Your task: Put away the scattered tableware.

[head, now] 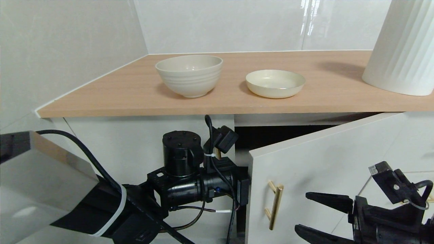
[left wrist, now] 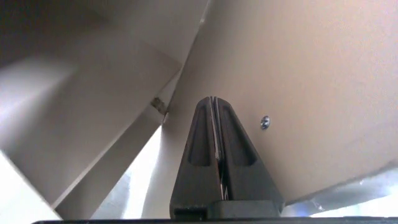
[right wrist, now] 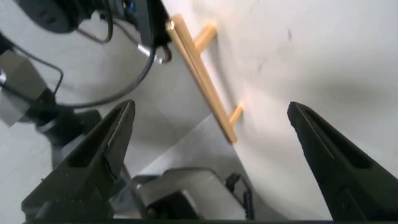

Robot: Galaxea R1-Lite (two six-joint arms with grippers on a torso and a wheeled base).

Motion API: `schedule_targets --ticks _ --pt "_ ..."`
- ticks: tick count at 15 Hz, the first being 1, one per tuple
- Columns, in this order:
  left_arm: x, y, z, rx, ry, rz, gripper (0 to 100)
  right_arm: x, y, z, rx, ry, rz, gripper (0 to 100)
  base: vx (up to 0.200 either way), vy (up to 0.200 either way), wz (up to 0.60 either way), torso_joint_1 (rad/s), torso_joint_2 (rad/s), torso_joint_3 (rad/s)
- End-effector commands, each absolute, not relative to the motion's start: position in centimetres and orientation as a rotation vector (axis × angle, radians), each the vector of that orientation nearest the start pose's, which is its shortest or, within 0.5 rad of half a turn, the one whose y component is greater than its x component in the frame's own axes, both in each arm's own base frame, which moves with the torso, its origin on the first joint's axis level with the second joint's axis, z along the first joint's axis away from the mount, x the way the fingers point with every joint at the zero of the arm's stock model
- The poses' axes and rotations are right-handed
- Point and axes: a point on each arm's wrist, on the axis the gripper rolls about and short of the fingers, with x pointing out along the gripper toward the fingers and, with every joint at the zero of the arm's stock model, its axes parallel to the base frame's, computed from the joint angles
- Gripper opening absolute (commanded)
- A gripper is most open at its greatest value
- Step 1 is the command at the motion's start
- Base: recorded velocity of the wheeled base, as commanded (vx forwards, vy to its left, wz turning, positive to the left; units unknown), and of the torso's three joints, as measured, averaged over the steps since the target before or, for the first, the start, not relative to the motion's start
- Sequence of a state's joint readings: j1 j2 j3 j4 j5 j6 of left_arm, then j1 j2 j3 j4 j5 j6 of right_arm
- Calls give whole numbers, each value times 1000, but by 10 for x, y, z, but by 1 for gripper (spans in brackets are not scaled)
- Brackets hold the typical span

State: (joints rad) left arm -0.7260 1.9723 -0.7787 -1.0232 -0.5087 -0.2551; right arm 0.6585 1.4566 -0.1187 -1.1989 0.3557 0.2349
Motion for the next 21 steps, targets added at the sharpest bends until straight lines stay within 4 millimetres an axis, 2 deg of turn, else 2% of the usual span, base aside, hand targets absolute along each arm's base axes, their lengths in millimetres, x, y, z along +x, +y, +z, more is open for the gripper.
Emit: schedule_targets --ticks 1,3,7,12,15,21 --pt "253 -241 127 -202 330 -1201 0 130 111 135 196 244 1002 100 -200 0 0 2 2 7" --pt "252 -242 127 -202 331 -1204 0 126 112 134 194 249 1020 100 -200 0 0 10 5 5" --pt "260 -257 129 -211 309 -1222 0 122 113 132 190 259 1037 100 0 0 0 0 0 0" --pt "248 -263 133 -222 317 -1247 0 116 108 136 195 241 1039 100 0 0 0 0 0 0" --pt "246 -265 134 -227 325 -1245 0 109 102 141 198 225 1042 100 -200 0 0 7 2 1" --pt "247 -275 130 -215 382 -1250 0 96 92 149 201 204 1052 100 0 0 0 0 0 0"
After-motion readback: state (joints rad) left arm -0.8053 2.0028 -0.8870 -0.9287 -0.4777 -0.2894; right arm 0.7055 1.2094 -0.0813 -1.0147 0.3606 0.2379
